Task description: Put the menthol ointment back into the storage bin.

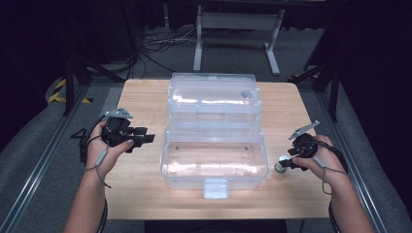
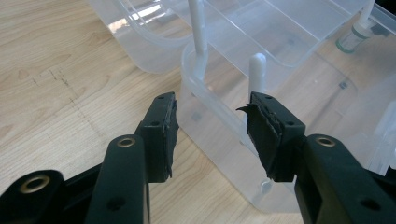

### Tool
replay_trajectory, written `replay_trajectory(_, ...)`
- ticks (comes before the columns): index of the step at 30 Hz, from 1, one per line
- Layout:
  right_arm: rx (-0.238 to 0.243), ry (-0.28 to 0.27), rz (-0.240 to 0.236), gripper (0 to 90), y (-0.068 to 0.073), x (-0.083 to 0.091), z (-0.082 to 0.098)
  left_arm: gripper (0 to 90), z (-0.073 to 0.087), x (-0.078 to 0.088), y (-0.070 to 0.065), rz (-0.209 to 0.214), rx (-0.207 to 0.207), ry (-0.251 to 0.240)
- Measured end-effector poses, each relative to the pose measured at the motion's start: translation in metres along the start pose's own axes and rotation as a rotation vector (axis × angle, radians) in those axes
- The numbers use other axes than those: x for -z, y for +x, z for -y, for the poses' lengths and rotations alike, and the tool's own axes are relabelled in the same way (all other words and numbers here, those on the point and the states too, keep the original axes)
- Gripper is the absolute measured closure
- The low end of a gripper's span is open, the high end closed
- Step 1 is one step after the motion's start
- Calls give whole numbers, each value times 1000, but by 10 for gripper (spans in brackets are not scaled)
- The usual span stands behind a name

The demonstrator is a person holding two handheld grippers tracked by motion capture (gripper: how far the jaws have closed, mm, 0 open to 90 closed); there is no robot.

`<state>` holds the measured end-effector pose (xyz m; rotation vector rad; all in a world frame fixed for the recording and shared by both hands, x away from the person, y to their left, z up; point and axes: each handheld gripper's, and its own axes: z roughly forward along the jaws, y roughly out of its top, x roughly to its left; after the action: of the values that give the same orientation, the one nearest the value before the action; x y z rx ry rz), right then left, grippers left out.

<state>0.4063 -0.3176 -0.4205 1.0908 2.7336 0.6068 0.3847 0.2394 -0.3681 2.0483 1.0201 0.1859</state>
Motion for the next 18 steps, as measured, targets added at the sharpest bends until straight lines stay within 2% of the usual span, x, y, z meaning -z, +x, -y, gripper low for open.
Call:
replay_trajectory(11, 5, 47, -5, 373, 1, -13, -1, 533, 0, 0, 1, 0, 1, 0)
replay_trajectory(18, 15, 83, -16, 484, 2, -17, -2, 533, 0, 0, 1, 2, 2, 2)
